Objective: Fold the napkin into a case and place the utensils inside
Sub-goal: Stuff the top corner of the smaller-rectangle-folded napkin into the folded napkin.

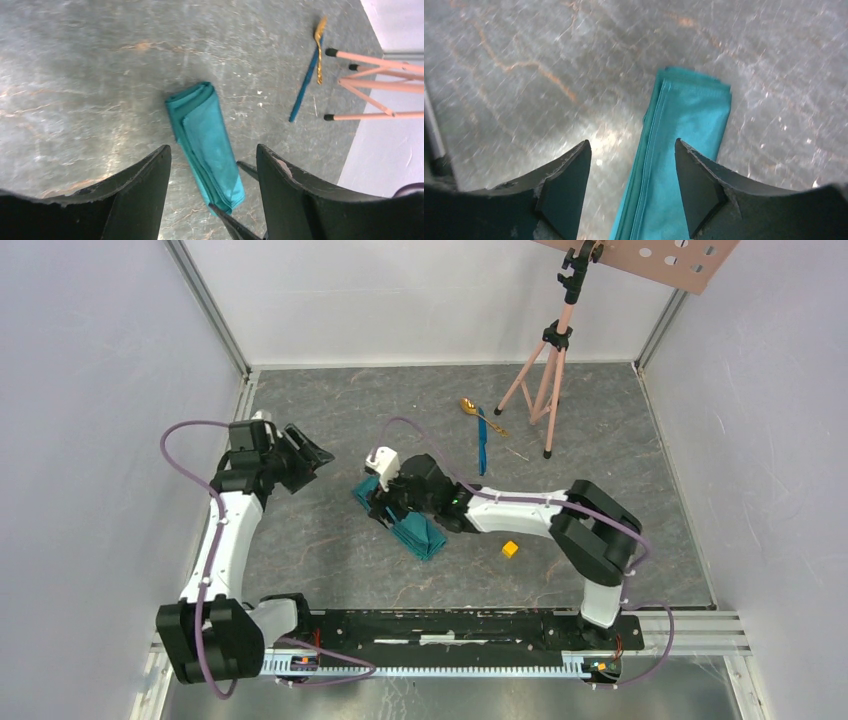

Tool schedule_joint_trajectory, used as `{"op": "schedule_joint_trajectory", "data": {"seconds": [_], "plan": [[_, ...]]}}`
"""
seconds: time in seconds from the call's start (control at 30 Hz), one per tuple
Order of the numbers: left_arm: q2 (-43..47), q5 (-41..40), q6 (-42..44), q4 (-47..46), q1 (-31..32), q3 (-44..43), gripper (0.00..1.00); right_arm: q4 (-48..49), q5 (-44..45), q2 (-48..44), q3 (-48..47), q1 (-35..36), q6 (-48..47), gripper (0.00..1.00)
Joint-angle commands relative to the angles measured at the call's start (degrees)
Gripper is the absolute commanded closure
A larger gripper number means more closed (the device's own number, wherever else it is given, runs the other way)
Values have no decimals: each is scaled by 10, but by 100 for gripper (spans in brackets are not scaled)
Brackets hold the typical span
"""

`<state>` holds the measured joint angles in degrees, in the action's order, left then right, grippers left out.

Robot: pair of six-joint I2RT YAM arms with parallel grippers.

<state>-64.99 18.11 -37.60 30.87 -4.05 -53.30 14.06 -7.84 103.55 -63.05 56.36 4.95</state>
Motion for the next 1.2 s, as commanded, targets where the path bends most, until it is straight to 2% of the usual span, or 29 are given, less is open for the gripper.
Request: {"op": "schedule_joint_trajectory", "data": {"seconds": [0.0, 0.23, 0.43, 0.8, 1.03, 1.17], "plan": [[21, 14, 38, 41, -44, 37, 30, 9, 86, 72, -96, 14, -45, 34], [16, 54, 34, 19, -76, 80, 29, -26, 127, 143, -175, 32, -52, 38], [20, 66, 35, 7, -78, 97, 29, -43, 147, 166, -203, 35, -58, 47], [21, 71, 41, 1, -81, 107, 29, -57, 175, 195, -222, 42, -53, 46], [30, 77, 41, -1, -81, 115, 28, -59, 170, 206, -228, 42, -50, 52], [35, 76, 41, -1, -81, 117, 28, -59, 169, 211, -231, 42, -50, 51]]}}
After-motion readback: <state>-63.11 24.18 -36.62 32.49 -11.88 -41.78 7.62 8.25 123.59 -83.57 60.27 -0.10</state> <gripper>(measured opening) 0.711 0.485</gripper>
